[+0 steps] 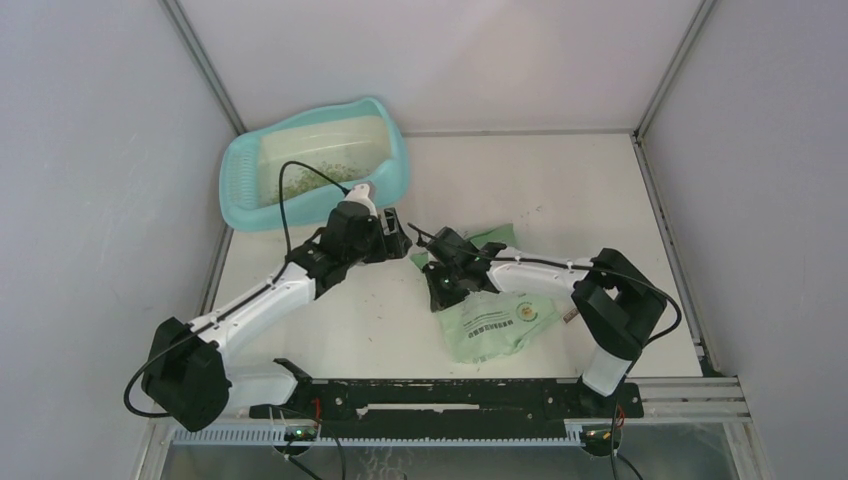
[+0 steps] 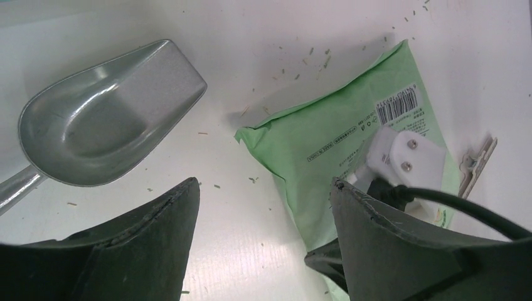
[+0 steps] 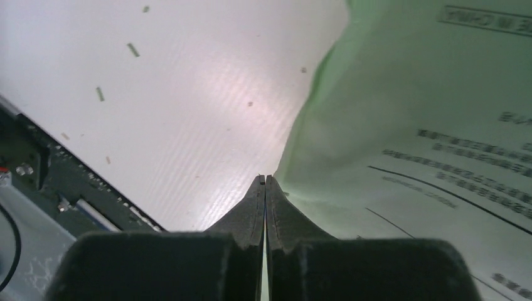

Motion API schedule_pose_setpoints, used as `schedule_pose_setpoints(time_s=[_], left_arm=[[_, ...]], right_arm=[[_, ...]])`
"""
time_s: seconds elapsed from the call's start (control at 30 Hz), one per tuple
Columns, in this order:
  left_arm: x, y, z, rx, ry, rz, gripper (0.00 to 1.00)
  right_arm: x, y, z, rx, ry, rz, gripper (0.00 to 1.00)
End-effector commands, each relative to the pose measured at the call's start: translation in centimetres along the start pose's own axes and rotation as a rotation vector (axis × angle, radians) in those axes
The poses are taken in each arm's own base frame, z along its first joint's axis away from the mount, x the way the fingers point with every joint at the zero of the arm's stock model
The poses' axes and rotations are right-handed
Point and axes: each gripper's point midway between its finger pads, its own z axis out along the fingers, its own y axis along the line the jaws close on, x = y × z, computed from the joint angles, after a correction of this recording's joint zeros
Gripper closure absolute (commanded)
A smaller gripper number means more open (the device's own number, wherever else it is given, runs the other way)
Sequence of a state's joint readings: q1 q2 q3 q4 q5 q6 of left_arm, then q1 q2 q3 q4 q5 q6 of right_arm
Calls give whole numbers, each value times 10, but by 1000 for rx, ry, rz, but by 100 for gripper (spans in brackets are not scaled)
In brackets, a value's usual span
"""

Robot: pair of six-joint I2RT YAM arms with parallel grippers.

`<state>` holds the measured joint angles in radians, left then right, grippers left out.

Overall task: Fill the litter box with clean litter
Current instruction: Close the cat litter bag at the center of the board.

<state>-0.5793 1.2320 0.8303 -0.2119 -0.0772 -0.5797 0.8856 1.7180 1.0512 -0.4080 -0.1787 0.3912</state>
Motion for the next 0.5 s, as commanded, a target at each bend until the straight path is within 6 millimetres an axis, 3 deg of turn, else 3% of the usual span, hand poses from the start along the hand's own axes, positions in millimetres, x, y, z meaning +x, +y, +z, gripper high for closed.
schedule_pose_setpoints(time_s=[0.0, 0.2, 0.47], left_arm=[[-1, 4, -3, -7, -34, -17, 20], [4, 10, -2, -14, -31, -24, 20], [1, 20, -11, -21, -55, -41, 20]], right_arm=[[-12, 40, -15, -157, -59, -45, 95], [-10, 43, -12, -168, -52, -35, 94], [-32, 34, -46, -122, -161, -3, 90]])
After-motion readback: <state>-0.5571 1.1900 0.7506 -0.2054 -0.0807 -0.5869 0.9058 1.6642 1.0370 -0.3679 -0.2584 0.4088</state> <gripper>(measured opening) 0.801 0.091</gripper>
